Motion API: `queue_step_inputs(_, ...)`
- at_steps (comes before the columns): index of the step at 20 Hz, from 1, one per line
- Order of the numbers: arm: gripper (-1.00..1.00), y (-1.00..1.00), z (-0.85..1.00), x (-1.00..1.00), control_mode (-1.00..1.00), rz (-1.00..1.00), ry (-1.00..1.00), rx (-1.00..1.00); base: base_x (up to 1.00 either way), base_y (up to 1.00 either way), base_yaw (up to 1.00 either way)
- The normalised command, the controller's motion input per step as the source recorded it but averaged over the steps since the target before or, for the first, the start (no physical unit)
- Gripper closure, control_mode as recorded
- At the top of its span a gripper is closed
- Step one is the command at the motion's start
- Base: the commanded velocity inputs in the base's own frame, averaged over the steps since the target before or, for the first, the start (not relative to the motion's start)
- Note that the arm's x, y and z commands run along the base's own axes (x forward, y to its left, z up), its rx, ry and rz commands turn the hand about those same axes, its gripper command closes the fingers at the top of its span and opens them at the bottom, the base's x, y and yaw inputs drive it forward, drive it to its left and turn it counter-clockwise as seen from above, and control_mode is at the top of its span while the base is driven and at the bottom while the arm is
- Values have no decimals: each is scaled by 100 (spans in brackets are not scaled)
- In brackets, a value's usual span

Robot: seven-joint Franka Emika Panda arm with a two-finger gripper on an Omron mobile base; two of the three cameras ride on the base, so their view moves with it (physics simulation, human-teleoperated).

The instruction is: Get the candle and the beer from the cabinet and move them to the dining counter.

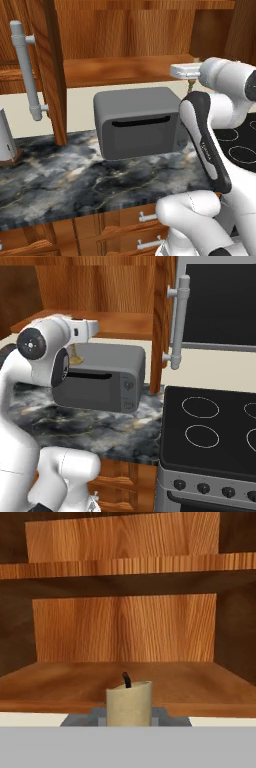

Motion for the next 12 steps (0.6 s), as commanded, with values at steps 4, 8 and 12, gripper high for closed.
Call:
queue_step_inputs(4,100,6,-8,-84,-100,4,0,0,0,0,0)
queue_step_inputs(8,100,8,-14,-73,-100,0,1,0,0,0,0)
queue_step_inputs(12,100,0,-7,-71,-100,0,0,0,0,0,0)
